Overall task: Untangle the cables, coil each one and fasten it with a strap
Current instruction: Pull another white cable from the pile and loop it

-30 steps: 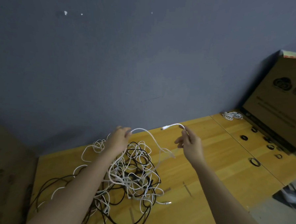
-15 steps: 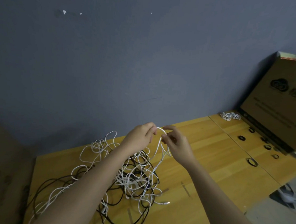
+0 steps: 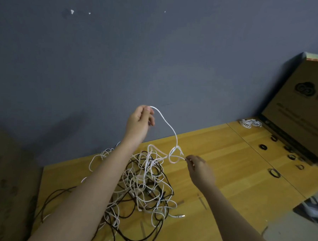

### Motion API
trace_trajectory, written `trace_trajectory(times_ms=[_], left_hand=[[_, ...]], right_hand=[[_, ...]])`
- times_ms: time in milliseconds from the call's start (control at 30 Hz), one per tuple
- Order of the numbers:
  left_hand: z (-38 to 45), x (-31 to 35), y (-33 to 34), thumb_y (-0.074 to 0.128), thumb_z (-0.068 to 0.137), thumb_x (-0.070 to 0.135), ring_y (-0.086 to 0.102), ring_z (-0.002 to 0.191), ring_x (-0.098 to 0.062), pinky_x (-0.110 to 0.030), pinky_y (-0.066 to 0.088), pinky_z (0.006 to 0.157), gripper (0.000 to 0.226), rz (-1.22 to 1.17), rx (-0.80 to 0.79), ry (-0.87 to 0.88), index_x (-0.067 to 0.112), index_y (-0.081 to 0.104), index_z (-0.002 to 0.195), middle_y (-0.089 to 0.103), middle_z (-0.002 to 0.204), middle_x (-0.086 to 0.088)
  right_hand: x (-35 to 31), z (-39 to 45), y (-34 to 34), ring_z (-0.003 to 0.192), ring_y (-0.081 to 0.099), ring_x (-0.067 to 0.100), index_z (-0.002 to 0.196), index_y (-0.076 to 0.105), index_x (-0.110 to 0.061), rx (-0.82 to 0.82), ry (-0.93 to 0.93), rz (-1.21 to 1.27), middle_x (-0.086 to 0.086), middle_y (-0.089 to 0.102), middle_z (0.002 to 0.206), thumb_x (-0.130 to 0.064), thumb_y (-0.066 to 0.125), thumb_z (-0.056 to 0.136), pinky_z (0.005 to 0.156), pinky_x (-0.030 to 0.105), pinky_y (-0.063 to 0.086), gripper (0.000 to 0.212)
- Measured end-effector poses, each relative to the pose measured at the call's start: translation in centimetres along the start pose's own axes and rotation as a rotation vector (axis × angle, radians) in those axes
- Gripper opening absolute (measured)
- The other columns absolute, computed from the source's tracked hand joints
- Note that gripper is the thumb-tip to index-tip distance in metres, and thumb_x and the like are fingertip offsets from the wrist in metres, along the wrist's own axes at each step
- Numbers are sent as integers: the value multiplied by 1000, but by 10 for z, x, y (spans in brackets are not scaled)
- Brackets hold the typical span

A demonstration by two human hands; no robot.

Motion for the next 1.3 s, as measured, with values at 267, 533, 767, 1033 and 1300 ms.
trace_trajectory(times_ms=[267,533,767,1033,1300], left_hand=[[6,22,-25,32,105,14,47,42,2,-12,28,40,27,-212,254,4,16,48,83,54,79,-8],[-12,17,8,34,104,13,44,39,-1,-12,34,43,27,-18,-175,-43,14,51,84,60,71,-6],[-28,29,35,33,104,11,47,40,-4,-10,33,42,28,14,-452,-71,14,51,83,63,62,-1],[-24,43,-5,36,104,22,57,48,-4,-13,35,40,28,-498,-209,-287,14,51,81,71,65,2],[-39,-4,10,30,105,22,51,124,-16,-32,44,99,15,-366,-212,-209,21,45,101,46,140,7]], right_hand=[[56,-28,5,113,59,32,116,61,-12,-289,528,-321,13,61,123,-14,42,95,85,31,47,28],[7,-4,-19,118,51,31,133,52,-11,2,276,181,13,51,134,0,45,89,91,33,42,46],[-96,16,-25,96,56,-5,114,62,-14,-204,-138,671,-9,64,108,-13,59,94,85,10,41,21],[-62,0,12,74,63,22,71,63,-13,-144,-17,401,0,68,71,-37,50,98,71,36,47,37],[-111,-26,40,59,62,16,52,63,-21,78,-758,-474,-5,61,54,-50,58,81,77,29,53,41]])
Point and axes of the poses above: each hand's wrist, its own z-axis towards the middle knuckle, its own y-axis out of the palm, x = y × z, the point moved 3 cm from there along z, towards the middle knuckle
